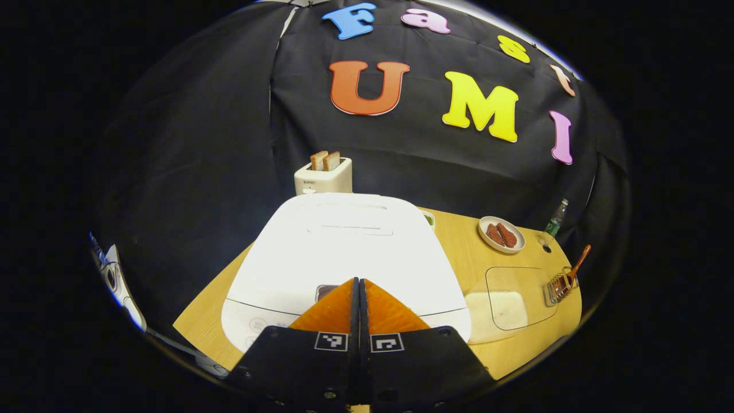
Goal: Close the left gripper, press the button to open the rice cooker; take a wooden spoon from the chopstick holder with the right hand, scoop a spoonful of rice and pour it into the rice cooker, then put the wooden spoon back into the chopstick holder.
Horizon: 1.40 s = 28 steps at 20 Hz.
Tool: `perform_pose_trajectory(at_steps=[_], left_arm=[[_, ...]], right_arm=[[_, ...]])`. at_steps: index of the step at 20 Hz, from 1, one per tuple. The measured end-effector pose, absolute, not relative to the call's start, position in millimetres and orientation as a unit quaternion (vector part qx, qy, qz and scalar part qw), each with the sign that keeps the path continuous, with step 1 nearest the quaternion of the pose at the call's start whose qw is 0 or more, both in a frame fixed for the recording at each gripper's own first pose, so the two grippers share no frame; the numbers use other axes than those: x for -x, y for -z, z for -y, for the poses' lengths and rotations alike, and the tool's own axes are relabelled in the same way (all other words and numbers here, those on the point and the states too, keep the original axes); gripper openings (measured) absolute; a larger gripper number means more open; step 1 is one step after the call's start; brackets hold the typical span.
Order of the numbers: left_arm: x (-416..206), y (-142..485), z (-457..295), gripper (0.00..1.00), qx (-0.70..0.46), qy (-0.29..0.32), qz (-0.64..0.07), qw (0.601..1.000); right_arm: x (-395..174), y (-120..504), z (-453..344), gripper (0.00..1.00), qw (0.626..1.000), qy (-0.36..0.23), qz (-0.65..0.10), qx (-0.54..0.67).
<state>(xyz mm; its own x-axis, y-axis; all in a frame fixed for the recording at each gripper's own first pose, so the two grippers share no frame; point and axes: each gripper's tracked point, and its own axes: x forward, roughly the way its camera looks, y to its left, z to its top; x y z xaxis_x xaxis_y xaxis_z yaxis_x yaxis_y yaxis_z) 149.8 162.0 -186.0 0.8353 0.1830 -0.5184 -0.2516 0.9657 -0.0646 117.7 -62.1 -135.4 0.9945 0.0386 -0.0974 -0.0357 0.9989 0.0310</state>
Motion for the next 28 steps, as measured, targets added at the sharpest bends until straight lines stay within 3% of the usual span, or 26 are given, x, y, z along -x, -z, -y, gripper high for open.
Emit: perform_pose_trajectory(at_steps=[8, 12, 14, 16, 17, 18, 19, 20, 28], left_arm=[[-155, 139, -166, 0.00, 0.070, -0.119, -0.208, 0.968], [-163, 105, -169, 0.00, 0.066, -0.118, -0.165, 0.977], [-159, 92, -173, 0.06, 0.054, -0.127, -0.144, 0.980], [-149, 86, -168, 0.00, 0.048, -0.128, -0.133, 0.982], [-137, 88, -160, 0.19, 0.050, -0.117, -0.134, 0.983], [-129, 89, -152, 0.55, 0.050, -0.108, -0.133, 0.984], [-121, 87, -150, 0.67, 0.043, -0.108, -0.126, 0.985], [-112, 86, -148, 0.93, 0.035, -0.111, -0.119, 0.986], [-52, 55, -101, 0.93, -0.008, -0.091, -0.022, 0.996]], right_arm=[[-119, 150, 70, 0.98, 0.998, -0.016, -0.063, -0.015], [-125, 154, 55, 0.98, 0.996, -0.050, -0.063, -0.034], [-132, 162, 54, 0.98, 0.995, -0.059, -0.065, -0.037], [-137, 166, 57, 0.96, 0.995, -0.056, -0.068, -0.037], [-139, 168, 59, 0.98, 0.996, -0.051, -0.068, -0.039], [-142, 170, 60, 0.98, 0.995, -0.048, -0.071, -0.041], [-145, 175, 58, 0.98, 0.995, -0.049, -0.076, -0.043], [-147, 180, 57, 0.98, 0.994, -0.051, -0.084, -0.046], [-183, 217, 55, 0.98, 0.987, -0.048, -0.141, -0.054]])
